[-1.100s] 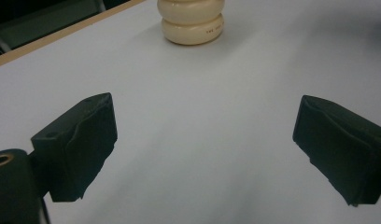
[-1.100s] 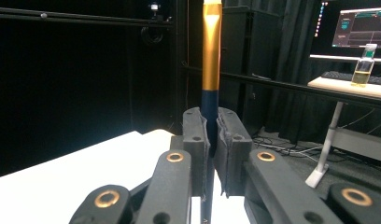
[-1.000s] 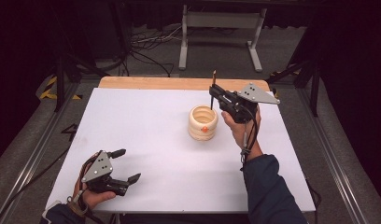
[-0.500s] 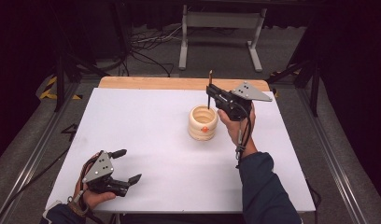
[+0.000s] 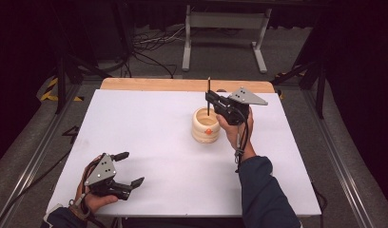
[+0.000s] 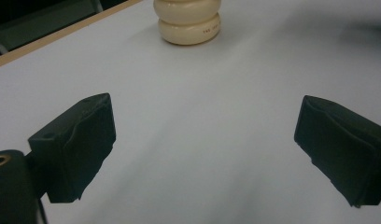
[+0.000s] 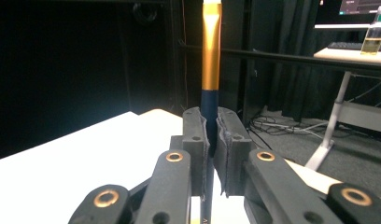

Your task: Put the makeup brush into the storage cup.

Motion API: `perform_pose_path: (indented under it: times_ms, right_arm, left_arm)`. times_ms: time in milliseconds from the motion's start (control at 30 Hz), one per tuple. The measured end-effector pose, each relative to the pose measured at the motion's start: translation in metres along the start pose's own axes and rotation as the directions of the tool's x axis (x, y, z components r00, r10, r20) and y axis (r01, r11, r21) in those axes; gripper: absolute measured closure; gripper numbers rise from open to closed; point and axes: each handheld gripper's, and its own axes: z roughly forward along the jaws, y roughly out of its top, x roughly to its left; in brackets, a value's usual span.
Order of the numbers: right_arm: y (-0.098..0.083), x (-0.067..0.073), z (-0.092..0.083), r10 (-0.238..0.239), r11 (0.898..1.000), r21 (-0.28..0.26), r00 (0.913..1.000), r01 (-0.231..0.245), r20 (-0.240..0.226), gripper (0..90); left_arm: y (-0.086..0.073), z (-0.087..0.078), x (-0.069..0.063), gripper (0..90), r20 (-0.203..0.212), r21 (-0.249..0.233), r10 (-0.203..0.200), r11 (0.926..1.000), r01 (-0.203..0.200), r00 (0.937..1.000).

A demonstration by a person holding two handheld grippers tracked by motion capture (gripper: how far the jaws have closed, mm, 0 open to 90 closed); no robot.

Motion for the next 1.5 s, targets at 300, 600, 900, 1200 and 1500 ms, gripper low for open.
perform_pose_path:
  times_ms: [300,600,900,1200,1500]
  right_arm:
    - [-0.02,-0.005,0.005,0.039,0.999,0.037,0.9991,-0.04,0.016,83.8]
    - [-0.033,-0.005,0.008,0.05,0.997,0.056,0.9985,-0.051,0.021,83.8]
    - [-0.041,-0.004,0.008,0.052,0.997,0.064,0.9986,-0.053,0.011,83.7]
    - [-0.047,-0.003,0.004,0.052,0.997,0.065,0.9987,-0.051,-0.002,83.7]
    - [-0.052,-0.001,0.002,0.048,0.996,0.073,0.9989,-0.047,-0.002,83.7]
  left_arm:
    - [0.0,0.001,0.0,6.3,0.005,0.003,0.001,1.0,-0.001,1.0]
    - [0.0,0.001,-0.001,6.4,0.007,0.006,0.006,1.0,-0.006,1.0]
    - [0.0,0.002,-0.001,6.5,0.012,0.011,0.013,0.9999,-0.013,0.9999]
    - [0.0,0.004,-0.001,6.7,0.012,0.017,0.012,0.9998,-0.012,0.9999]
    - [0.001,0.005,-0.002,6.8,0.009,0.022,0.019,0.9996,-0.019,0.9998]
